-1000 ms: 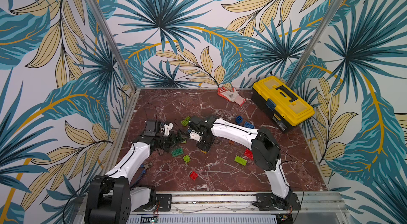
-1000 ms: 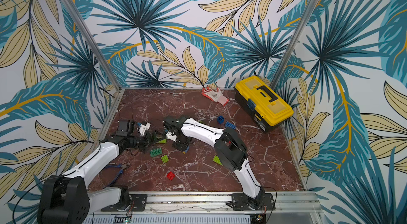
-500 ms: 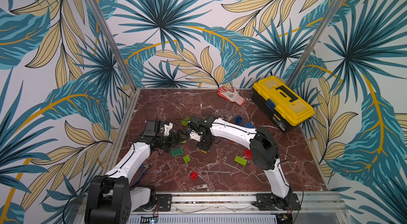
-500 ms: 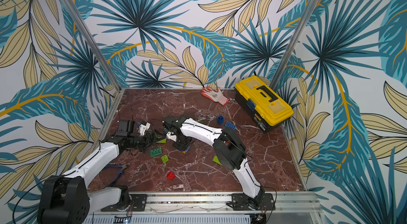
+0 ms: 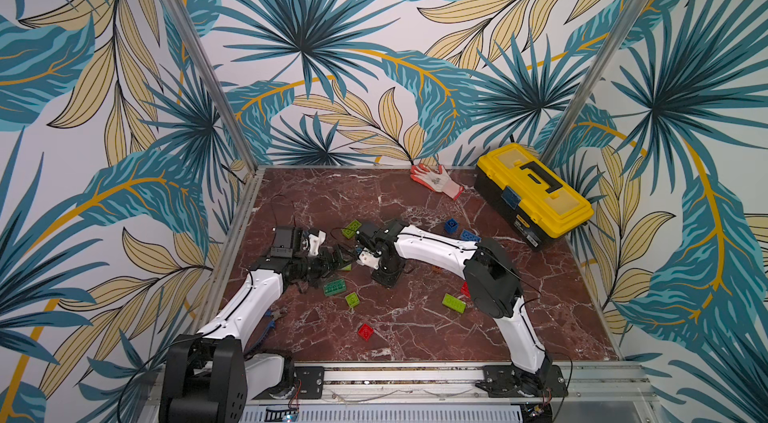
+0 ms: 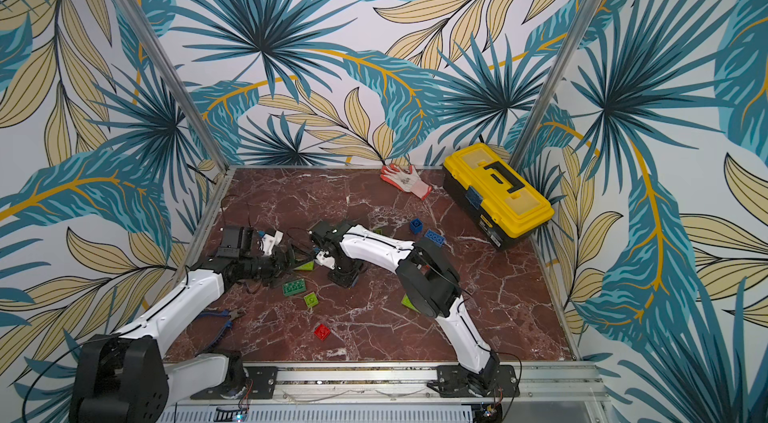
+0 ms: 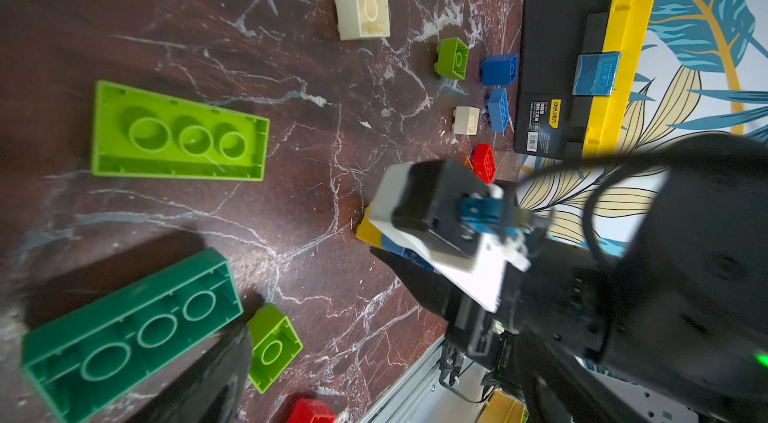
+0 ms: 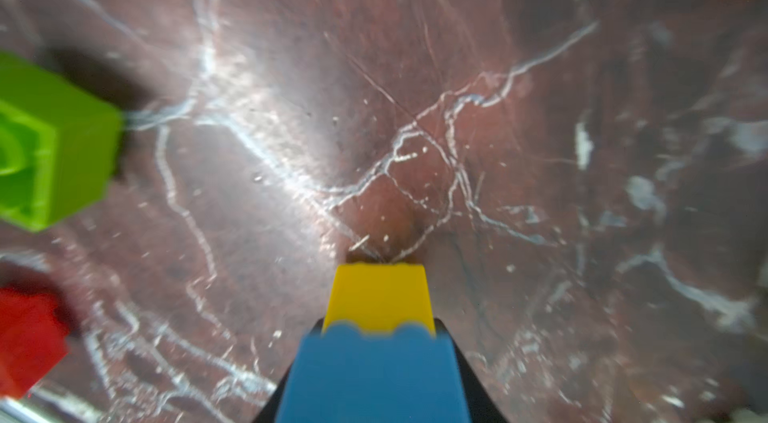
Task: Assemble a carrot with lego
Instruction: Assemble the lego brick with the lego brick, then pick up the lego brick from the center of the board.
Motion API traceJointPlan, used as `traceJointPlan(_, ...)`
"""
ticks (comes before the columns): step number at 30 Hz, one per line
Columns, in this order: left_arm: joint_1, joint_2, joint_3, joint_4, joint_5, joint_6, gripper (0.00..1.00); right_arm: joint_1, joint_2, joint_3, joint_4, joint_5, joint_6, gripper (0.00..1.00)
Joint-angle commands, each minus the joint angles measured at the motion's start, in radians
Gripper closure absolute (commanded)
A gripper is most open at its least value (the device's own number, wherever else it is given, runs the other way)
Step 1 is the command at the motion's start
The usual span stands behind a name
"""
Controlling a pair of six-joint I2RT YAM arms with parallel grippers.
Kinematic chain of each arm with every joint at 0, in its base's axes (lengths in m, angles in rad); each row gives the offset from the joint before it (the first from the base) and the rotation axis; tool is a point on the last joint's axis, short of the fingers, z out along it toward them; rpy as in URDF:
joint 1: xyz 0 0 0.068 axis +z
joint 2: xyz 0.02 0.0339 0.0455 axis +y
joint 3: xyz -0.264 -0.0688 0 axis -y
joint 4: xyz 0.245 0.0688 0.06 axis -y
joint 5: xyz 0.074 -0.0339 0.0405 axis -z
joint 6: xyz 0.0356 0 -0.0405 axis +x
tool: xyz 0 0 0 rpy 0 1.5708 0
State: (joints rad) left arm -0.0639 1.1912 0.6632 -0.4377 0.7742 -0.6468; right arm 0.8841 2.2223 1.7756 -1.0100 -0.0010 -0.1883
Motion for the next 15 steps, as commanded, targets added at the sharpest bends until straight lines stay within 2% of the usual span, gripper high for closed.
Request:
traceJointPlan(1, 0.012, -0.022, 0.007, 0.005, 0.002, 0.019, 0.01, -0.008, -0.001, -0.011, 0.011, -0.021, 0.004, 0.56)
traceJointPlan(5, 0.013, -0.027, 0.01, 0.004, 0.002, 0.021, 0.01, -0.019, -0.052, -0.02, 0.035, -0.039, 0.011, 0.46)
traceJointPlan(8, 0.014, -0.034, 0.011, 0.002, 0.0, 0.023, 0.01, -0.023, -0.108, -0.041, 0.059, -0.075, 0.009, 0.32)
traceJointPlan(9, 0.016, -0.038, 0.011, -0.001, -0.002, 0.023, 0.01, -0.024, -0.133, -0.05, 0.063, -0.086, 0.009, 0.24)
traceJointPlan(10, 0.016, -0.041, 0.012, -0.003, -0.001, 0.024, 0.01, -0.024, -0.156, -0.059, 0.063, -0.096, 0.01, 0.01)
traceJointPlan(15, 0.02, -0.054, 0.027, -0.016, 0.001, 0.035, 0.01, -0.034, -0.392, -0.209, 0.076, -0.031, 0.045, 0.01)
